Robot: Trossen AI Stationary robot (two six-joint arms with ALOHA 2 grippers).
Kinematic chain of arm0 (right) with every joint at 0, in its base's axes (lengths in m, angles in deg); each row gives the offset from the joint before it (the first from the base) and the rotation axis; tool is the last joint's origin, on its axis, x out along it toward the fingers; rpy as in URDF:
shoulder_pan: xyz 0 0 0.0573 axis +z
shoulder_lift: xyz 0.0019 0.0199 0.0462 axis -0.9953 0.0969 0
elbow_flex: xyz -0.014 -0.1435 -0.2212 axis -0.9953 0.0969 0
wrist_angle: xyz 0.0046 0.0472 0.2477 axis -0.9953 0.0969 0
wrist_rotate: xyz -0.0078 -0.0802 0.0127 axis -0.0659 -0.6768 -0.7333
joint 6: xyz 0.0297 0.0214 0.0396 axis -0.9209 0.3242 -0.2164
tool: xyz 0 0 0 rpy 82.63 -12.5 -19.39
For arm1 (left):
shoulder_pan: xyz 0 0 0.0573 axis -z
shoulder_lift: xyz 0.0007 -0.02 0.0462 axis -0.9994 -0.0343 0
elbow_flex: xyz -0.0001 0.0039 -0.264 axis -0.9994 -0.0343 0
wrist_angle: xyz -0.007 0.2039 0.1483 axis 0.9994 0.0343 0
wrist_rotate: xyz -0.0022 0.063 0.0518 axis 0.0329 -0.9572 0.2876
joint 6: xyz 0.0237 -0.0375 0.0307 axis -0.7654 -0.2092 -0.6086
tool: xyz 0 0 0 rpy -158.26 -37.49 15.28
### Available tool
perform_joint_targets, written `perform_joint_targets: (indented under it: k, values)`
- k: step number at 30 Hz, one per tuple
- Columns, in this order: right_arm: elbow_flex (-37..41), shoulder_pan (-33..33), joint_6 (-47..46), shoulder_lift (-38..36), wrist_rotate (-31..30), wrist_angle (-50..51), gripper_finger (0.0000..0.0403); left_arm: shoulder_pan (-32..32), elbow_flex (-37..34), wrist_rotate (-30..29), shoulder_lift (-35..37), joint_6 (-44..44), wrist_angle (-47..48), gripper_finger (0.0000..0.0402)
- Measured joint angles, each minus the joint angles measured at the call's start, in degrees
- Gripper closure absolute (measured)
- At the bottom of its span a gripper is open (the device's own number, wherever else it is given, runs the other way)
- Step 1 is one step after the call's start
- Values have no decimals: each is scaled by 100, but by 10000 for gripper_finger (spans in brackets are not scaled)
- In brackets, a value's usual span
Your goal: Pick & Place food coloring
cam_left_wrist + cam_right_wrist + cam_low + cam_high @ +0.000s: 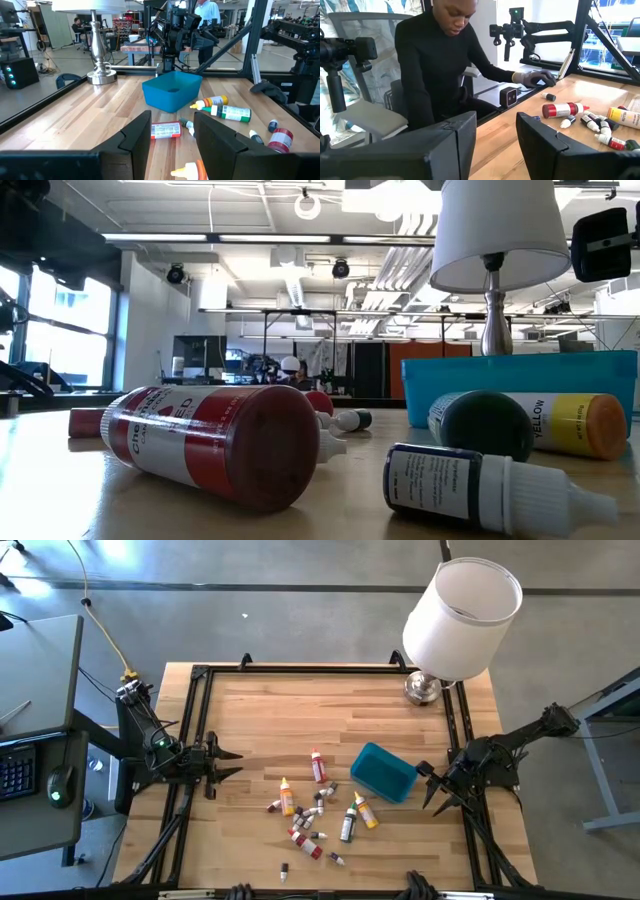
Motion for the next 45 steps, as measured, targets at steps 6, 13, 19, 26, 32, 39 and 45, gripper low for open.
perform_joint_targets:
  k: [6, 13, 19, 26, 32, 39, 45]
  values:
    - [0, 0, 0, -2, -1, 0, 270, 1, 0, 2, -1, 0, 0, 257]
    - [-2, 0, 0, -2, 0, 0, 270, 1, 0, 1, -2, -1, -1, 257]
    - [0, 0, 0, 0, 0, 0, 270, 0, 0, 0, -2, 0, 0, 257]
    - [0, 0, 0, 0, 0, -1, 270, 2, 0, 2, -1, 0, -1, 257]
    - [-2, 0, 0, 0, 0, 0, 270, 1, 0, 4, -1, -1, 0, 257]
    - [-2, 0, 0, 0, -2, -5, 270, 2, 26, 155, -2, 105, -136, 257]
    - [-1, 1, 353, -2, -2, -57, 270, 2, 215, 309, -1, 363, -147, 257]
